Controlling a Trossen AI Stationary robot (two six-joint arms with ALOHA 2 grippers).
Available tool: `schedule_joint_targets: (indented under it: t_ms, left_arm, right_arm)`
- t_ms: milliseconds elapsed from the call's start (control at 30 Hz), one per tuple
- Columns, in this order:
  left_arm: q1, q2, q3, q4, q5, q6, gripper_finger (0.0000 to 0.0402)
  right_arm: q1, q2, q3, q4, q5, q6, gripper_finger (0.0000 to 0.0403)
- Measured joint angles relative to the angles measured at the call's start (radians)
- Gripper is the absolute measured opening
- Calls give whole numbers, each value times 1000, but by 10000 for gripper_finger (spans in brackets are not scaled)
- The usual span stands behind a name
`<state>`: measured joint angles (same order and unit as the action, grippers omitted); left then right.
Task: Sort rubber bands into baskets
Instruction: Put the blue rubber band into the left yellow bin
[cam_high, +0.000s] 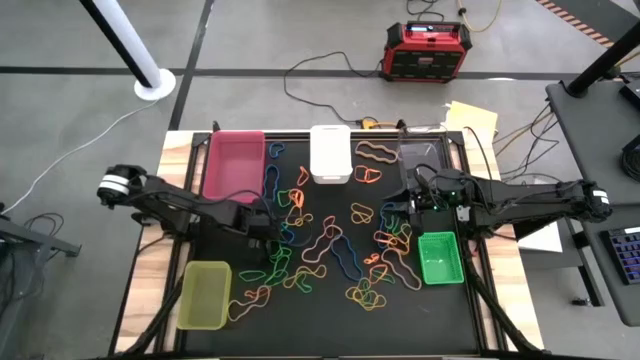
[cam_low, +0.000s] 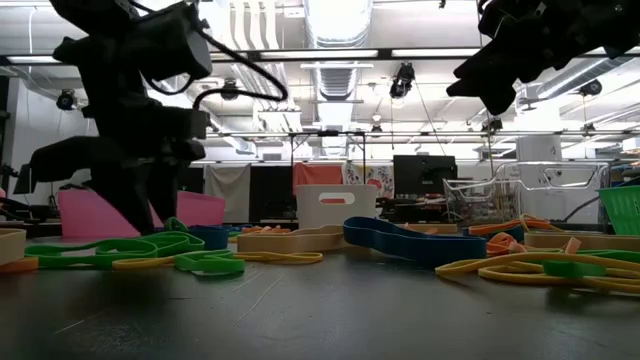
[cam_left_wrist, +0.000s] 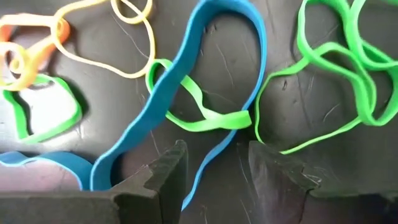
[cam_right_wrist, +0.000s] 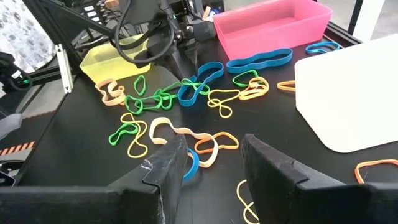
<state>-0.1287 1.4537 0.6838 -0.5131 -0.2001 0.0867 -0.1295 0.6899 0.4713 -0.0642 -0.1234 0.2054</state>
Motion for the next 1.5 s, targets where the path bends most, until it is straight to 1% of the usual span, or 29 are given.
schedule_joint_targets:
  t_ms: [233, 400, 500, 633, 867, 900, 1100, 1300, 1500]
  left_arm:
    - [0, 39, 2, 1, 0, 10, 155]
    - [0, 41, 4, 1, 0, 10, 155]
    - [1, 41, 4, 0, 2, 10, 147]
    - [1, 42, 4, 0, 9, 9, 113]
    - [1, 44, 3, -5, 6, -8, 16]
    - [1, 43, 3, -7, 5, -13, 8]
    - [2, 44, 10, -41, 4, -45, 1]
    - [3, 40, 54, -99, 9, -52, 0]
    - [2, 12, 119, -131, 94, -52, 0]
  right_arm:
    - [0, 0, 0, -3, -1, 0, 151]
    - [0, 0, 0, -5, -2, -1, 152]
    - [0, 0, 0, -5, -3, -1, 153]
    - [0, 0, 0, -5, -3, -8, 151]
    - [0, 0, 0, -5, -3, -8, 151]
    - [0, 0, 0, -5, -3, -8, 152]
    - [0, 0, 0, -6, -5, -8, 150]
    - [0, 0, 0, -6, -5, -8, 151]
    - [0, 0, 0, -7, -6, -7, 151]
